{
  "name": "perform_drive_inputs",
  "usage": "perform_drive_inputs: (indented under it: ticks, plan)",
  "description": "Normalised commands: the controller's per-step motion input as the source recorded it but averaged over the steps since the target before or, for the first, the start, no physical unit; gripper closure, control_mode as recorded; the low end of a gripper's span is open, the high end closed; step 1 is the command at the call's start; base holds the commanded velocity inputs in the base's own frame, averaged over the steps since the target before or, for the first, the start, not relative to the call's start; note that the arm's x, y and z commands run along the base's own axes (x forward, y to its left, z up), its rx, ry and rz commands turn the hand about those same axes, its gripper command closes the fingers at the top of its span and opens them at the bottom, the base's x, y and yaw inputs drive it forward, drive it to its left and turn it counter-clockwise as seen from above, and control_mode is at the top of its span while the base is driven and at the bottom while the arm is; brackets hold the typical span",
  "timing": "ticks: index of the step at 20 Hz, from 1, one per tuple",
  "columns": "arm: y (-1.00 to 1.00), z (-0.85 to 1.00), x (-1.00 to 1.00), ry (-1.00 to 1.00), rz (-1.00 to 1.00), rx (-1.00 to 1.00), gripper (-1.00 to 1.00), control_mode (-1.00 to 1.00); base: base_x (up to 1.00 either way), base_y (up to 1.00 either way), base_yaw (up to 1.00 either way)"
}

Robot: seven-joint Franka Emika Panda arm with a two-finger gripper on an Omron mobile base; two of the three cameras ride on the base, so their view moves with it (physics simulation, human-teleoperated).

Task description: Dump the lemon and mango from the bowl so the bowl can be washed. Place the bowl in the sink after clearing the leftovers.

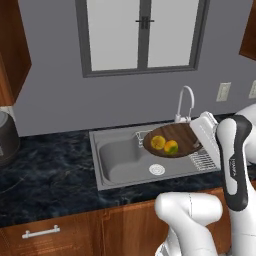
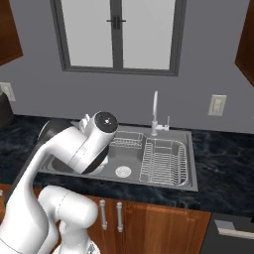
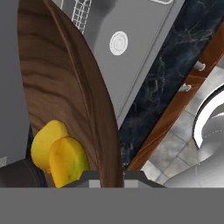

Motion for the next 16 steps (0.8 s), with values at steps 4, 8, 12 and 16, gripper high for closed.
perform_drive_inputs:
  ticks: [4, 8, 12, 16]
  plan:
    - [-0.29, 0.00, 0.01, 0.00, 0.00, 0.01, 1.00, -1.00, 0.01, -0.06, 0.00]
    - [-0.49, -0.02, 0.17, 0.00, 0.00, 0.02, 1.00, -1.00, 0.00, 0.00, 0.00]
    - [-0.84, -0.13, 0.24, 0.00, 0.00, 0.01, 1.00, -1.00, 0.00, 0.00, 0.00]
    - [-0.95, -0.04, 0.19, 0.00, 0.00, 0.00, 1.00, -1.00, 0.00, 0.00, 0.00]
